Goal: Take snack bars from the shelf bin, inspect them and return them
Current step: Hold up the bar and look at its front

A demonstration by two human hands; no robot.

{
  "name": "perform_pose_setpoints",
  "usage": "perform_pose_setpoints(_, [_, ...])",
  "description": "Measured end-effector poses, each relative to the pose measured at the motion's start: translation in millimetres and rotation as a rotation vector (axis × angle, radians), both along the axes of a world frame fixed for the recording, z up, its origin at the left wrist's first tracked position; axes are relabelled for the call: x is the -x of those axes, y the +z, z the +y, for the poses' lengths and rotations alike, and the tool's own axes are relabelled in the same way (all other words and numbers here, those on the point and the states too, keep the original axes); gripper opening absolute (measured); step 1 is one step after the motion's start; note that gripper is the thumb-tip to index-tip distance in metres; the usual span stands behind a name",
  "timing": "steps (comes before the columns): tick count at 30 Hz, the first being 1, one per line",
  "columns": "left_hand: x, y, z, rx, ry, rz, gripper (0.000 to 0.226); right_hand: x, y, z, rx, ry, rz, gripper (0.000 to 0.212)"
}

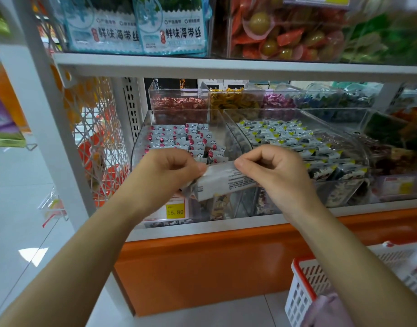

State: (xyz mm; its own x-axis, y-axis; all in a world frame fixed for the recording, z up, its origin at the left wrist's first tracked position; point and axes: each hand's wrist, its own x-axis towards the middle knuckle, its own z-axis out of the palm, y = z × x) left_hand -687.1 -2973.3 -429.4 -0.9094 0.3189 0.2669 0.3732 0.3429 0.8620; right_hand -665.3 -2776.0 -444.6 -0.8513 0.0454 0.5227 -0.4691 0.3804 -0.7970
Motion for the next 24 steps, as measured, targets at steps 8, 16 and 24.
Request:
perform_pose_setpoints(8, [-1.8,-4.7,0.9,0.031,-0.044,-0.012,0.023,3.4,-2.5,3.3,0.057,-0.022,-0.015,0.014])
perform_pose_setpoints(16, [-0.3,-4.5,1.2,0.026,-0.062,0.03,0.017,11.0,6.4,22.5,0.343,0.363,-0.512,0.012])
perform_pose_setpoints(24, [3.4,-11.6,4.6,0.011,0.073,0.116,0.015,13.4,-4.6,17.1,0.517,0.383,-0.459,0.025])
